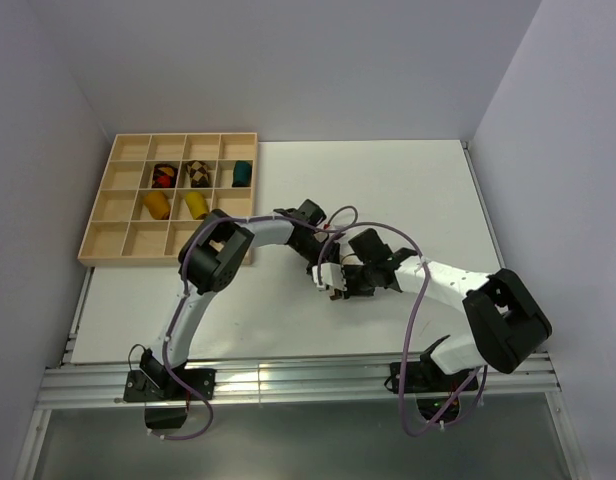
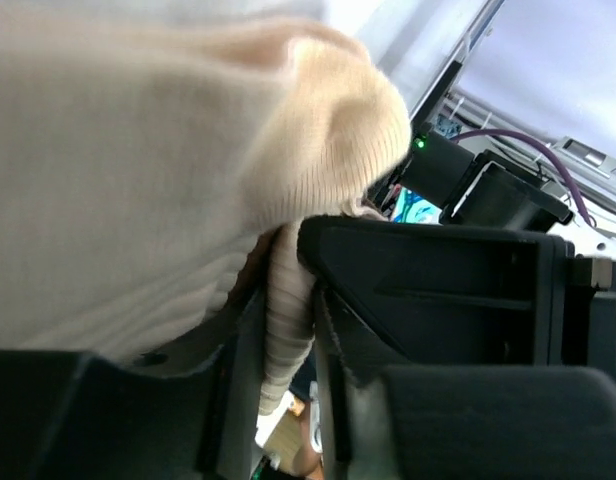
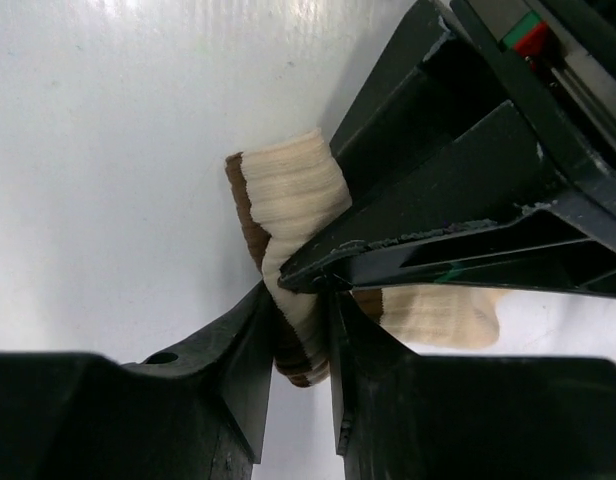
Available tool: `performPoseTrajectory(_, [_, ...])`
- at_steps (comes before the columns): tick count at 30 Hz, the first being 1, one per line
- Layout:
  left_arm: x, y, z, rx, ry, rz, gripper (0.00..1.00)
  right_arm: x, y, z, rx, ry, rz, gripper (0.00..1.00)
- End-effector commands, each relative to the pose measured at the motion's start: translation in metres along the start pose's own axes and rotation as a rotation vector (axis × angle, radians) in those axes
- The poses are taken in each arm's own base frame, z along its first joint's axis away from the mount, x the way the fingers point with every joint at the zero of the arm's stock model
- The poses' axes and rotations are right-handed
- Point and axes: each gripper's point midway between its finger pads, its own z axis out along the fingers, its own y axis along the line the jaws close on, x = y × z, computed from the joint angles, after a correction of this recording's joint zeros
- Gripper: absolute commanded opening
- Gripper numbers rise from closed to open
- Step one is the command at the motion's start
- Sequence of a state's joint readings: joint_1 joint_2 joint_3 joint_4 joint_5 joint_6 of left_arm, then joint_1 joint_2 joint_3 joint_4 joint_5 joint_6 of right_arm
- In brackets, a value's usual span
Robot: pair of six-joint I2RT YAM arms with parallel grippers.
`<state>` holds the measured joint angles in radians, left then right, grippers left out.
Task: Roll the socks
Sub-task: Roll the sock at the center of the board.
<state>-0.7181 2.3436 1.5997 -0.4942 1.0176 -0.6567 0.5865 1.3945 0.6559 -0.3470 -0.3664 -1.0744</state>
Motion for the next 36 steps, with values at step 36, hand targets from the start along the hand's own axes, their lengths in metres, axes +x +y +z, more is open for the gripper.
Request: performPoseTrajectory(36, [0.025,-0.092,-0.114,-0.393,-1.094,0.965,0.54,0.009,0.017,-0.026,-0.742,0.124,0.707,0.27])
